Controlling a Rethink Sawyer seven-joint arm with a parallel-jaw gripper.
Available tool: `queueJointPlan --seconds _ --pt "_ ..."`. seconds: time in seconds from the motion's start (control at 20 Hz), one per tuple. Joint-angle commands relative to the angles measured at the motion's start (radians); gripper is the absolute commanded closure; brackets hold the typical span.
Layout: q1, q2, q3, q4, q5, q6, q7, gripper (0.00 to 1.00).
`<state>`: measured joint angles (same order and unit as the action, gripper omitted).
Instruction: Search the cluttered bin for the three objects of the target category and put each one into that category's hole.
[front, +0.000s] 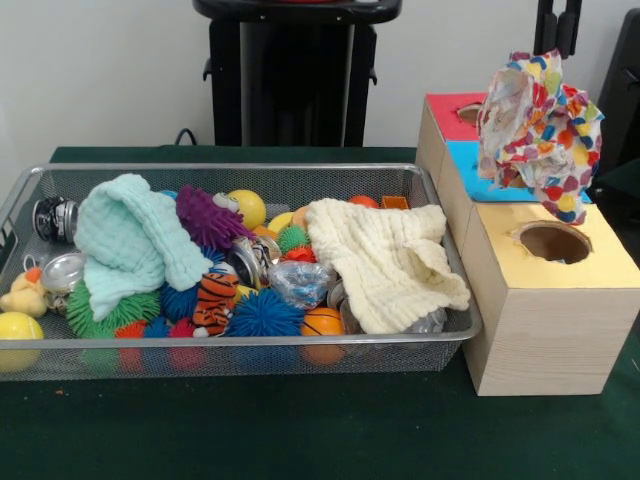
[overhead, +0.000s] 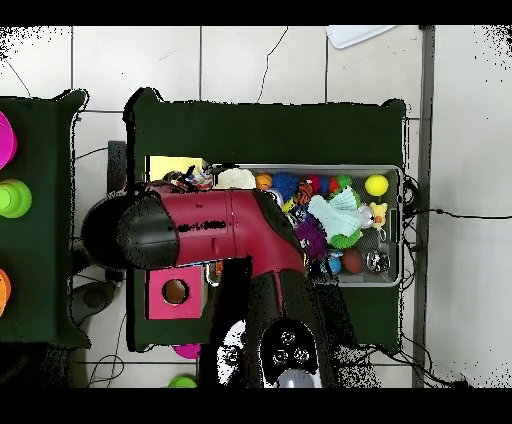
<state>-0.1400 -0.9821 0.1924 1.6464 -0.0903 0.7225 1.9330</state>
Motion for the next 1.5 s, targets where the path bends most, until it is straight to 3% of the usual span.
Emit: queueJointPlan --seconds 0.05,0.55,0.9,1.2,1.5 --pt "0.012 -0.007 0.022 -0.018 0.017 0.186 0.057 1.0" --pt "0.024 0.007 0.037 -0.083 0.031 0.217 0.066 1.0" --pt "0.0 0.037 0.051 -0.078 0.024 0.154 0.016 1.0" --pt "-0.008 0.084 0.056 -0.152 0.016 0.19 0.003 1.0" --pt "-0.019 0.114 0.053 -0.122 0.006 0.101 -0.005 1.0"
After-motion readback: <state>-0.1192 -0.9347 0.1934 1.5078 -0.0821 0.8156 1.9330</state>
